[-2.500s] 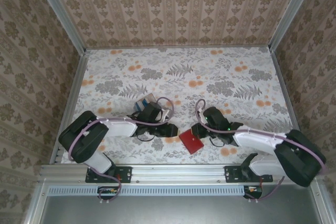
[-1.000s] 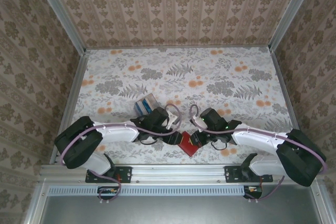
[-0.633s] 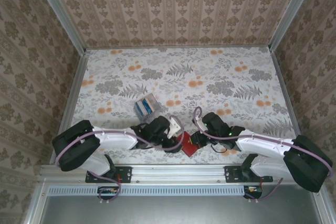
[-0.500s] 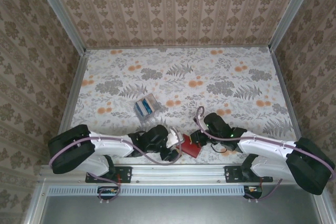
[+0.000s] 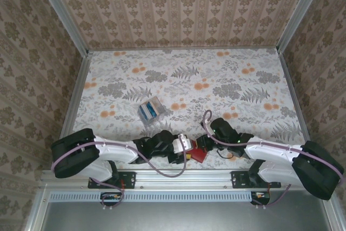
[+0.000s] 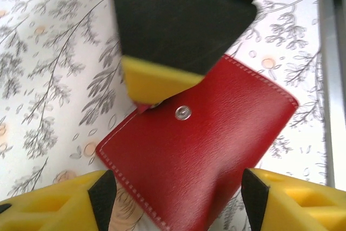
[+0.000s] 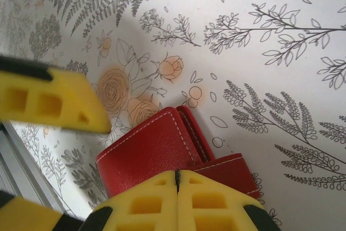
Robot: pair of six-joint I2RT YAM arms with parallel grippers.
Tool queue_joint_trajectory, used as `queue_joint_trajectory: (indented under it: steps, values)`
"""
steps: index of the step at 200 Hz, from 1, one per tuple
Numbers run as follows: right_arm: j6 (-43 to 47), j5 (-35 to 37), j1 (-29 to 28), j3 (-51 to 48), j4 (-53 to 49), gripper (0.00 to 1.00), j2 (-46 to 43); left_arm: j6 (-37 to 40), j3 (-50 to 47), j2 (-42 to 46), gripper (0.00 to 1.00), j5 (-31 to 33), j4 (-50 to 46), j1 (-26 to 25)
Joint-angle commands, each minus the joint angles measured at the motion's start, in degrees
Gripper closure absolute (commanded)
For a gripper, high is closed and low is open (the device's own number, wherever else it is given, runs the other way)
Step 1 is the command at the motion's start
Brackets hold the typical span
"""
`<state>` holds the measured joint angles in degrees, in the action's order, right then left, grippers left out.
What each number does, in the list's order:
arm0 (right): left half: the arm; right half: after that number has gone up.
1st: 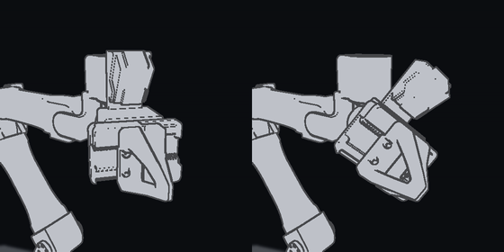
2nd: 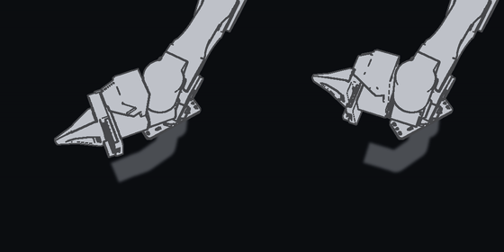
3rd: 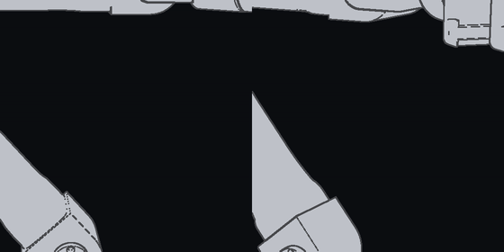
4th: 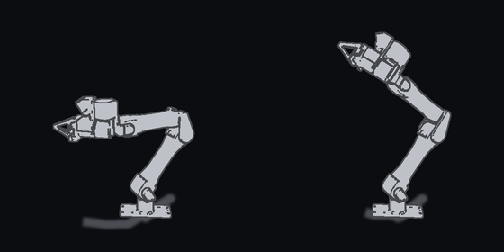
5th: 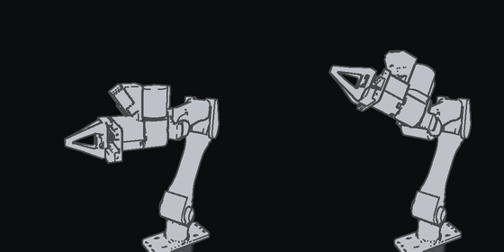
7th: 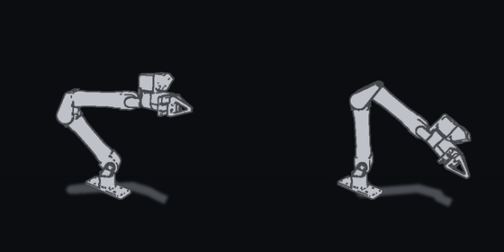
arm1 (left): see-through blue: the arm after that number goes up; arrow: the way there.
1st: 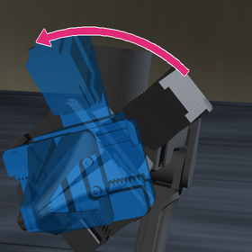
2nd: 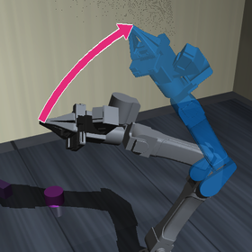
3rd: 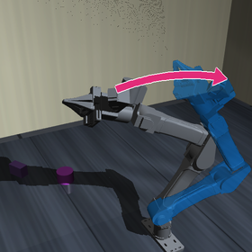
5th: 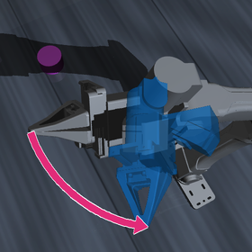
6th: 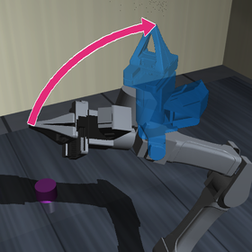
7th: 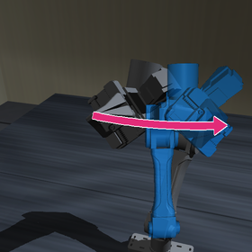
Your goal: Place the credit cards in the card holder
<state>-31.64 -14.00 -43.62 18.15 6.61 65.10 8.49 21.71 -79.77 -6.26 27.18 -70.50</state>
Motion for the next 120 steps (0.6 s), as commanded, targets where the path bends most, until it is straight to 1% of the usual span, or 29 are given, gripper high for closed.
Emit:
queue_joint_trajectory:
  steps: [1, 29, 44, 47, 70, 103, 120]
  values:
    - [-2.73, 0.12, 2.29, 1.57, 3.30, 1.00, 3.80, 5.61, 0.96, -0.31, 0.32, -1.00, 2.64, -0.39]
    - [-3.39, -0.24, 3.99, 7.35, 6.45, 1.00, 10.83, 5.39, -0.83, 1.61, 0.31, -1.92, 5.72, 1.70]
    - [-3.61, -1.50, 5.51, 10.30, 9.24, 1.00, 14.14, 4.96, -1.14, 2.42, 0.30, -3.34, 5.52, 3.17]
    - [-3.60, -1.83, 5.88, 10.96, 9.56, 1.00, 15.90, 4.96, -1.15, 2.42, 0.30, -3.52, 5.43, 3.36]
    - [-2.99, -4.28, 8.43, 15.18, 11.32, 1.00, 21.16, 6.77, -0.91, 1.44, 0.29, -4.05, 4.75, 3.83]
    - [-3.07, -5.61, 12.74, 19.15, 11.92, 1.00, 25.26, 5.89, -2.10, 1.03, 0.29, -3.17, 9.33, 5.08]
    - [-3.73, -5.63, 15.30, 20.37, 12.28, 1.00, 26.99, 5.49, -1.84, 0.64, 0.29, -3.14, 10.02, 5.46]
